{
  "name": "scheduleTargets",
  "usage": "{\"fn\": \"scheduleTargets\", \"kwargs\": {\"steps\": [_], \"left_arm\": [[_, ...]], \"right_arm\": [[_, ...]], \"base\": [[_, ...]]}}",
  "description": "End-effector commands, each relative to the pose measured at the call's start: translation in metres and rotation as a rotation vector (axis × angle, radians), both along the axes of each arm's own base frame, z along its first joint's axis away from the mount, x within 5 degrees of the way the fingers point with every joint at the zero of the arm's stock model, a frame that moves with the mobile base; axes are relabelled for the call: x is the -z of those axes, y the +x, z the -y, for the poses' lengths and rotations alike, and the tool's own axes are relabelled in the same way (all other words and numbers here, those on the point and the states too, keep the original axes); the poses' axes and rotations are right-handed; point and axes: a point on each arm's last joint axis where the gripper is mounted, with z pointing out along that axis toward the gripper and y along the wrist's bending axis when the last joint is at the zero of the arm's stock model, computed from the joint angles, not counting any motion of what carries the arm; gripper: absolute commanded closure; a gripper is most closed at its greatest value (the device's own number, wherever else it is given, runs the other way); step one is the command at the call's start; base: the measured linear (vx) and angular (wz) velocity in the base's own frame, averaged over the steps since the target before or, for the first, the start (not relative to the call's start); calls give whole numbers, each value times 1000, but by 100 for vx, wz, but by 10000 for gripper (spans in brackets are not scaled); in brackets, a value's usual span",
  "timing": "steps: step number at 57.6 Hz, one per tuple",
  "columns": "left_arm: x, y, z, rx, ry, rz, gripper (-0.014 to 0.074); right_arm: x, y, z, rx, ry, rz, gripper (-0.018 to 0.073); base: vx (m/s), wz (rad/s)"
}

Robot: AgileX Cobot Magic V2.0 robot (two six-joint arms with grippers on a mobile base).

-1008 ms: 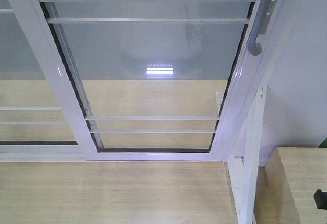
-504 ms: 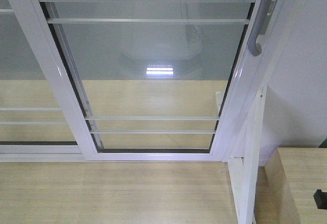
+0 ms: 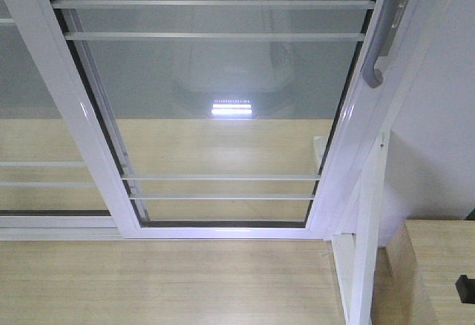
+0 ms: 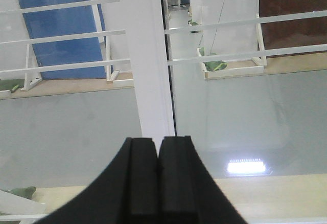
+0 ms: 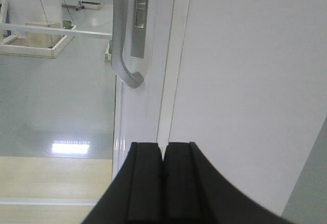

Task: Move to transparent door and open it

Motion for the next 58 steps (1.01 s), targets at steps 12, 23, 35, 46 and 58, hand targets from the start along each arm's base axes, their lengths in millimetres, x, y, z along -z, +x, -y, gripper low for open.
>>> {"fn": "scheduleTargets", "kwargs": {"steps": [12,23,35,46,58], "left_arm": [[0,0,0,0,-1,73,602],[0,0,0,0,-1,73,602],[0,0,0,0,-1,73,602],[0,0,0,0,-1,73,602],[0,0,0,0,0,73,602]], "right_arm": [[-3,0,0,7,-14,78,567],[-3,0,0,7,-14,78,567],[-3,0,0,6,-30,77,567],[-3,0,2,2,-268,51,567],[-5,0,3,0,-477,36,567]], "base": [[6,0],[1,0],[0,0],[0,0],[0,0]]}}
